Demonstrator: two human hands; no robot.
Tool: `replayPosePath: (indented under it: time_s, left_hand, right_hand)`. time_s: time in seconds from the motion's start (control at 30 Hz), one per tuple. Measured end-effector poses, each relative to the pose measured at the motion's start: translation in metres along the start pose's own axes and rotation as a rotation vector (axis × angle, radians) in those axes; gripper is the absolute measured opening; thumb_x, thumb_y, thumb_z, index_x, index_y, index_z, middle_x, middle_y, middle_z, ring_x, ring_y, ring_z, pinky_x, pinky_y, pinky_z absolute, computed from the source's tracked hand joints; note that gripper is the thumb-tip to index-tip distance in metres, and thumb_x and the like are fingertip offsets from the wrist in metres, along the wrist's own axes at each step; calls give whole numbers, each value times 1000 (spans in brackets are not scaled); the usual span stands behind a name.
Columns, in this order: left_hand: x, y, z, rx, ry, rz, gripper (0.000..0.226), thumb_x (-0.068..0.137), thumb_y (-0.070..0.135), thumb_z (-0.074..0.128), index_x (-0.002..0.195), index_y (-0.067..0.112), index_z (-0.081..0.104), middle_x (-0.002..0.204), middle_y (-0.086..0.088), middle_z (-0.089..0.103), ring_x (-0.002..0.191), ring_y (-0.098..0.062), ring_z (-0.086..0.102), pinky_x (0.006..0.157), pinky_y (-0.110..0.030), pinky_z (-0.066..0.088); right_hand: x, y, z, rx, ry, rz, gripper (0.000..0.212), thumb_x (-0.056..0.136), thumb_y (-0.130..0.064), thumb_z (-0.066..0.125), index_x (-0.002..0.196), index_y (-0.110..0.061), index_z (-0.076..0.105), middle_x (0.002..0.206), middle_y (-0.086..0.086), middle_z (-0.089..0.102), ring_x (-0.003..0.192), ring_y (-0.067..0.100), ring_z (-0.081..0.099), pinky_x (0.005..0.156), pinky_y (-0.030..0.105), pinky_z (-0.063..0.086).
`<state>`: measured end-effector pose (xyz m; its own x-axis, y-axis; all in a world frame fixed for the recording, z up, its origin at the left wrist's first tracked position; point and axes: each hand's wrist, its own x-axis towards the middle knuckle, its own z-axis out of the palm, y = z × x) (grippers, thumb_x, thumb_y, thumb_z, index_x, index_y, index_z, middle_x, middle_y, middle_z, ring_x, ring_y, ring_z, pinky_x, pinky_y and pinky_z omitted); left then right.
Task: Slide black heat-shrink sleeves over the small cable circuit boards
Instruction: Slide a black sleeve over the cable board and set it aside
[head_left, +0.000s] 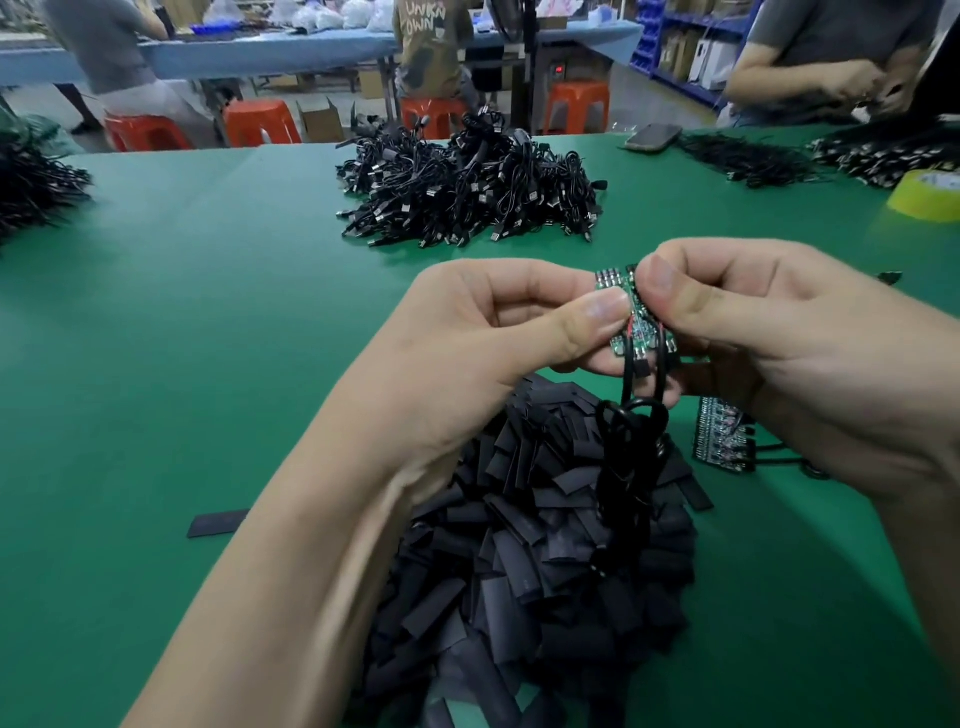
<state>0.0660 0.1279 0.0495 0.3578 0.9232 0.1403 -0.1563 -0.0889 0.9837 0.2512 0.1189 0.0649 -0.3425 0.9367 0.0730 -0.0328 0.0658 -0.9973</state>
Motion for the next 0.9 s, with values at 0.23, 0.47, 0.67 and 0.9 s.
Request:
replayPosePath:
  time_s: [0.23, 0.47, 0.67, 0.9]
  left_hand:
    - [0, 0, -1, -20, -6, -36, 17, 74, 17, 72, 87, 6, 73, 73, -6, 74, 69, -14, 69, 75, -19, 55]
    - [0, -1, -1, -40, -5, -53, 18, 75, 17, 72, 88, 5, 72, 74, -6, 74, 67, -13, 69, 73, -18, 55]
    - [0, 1, -6, 10, 21, -45, 22, 75, 17, 73, 92, 3, 74, 78, -8, 77, 71, -14, 72, 74, -19, 56]
    - [-1, 5, -8, 146, 49, 20, 16, 77, 18, 76, 90, 8, 77, 76, -5, 77, 68, -9, 71, 70, -14, 53]
  right_hand:
    - [1, 2, 0, 27, -23, 28, 23, 76, -40, 70, 73, -17, 67, 91, 18, 77, 70, 17, 66, 51, 19, 51]
    - [1, 5, -1, 46, -52, 46, 20, 77, -40, 69, 70, -21, 68, 103, 20, 76, 75, 19, 66, 56, 20, 54]
    - [3, 7, 0, -145, 9, -11, 26, 87, -42, 63, 69, -25, 72, 85, 7, 78, 69, 10, 67, 55, 22, 54]
    - [0, 2, 0, -500, 92, -130, 35, 88, -55, 57, 80, -24, 71, 67, -11, 70, 59, 15, 56, 66, 35, 45]
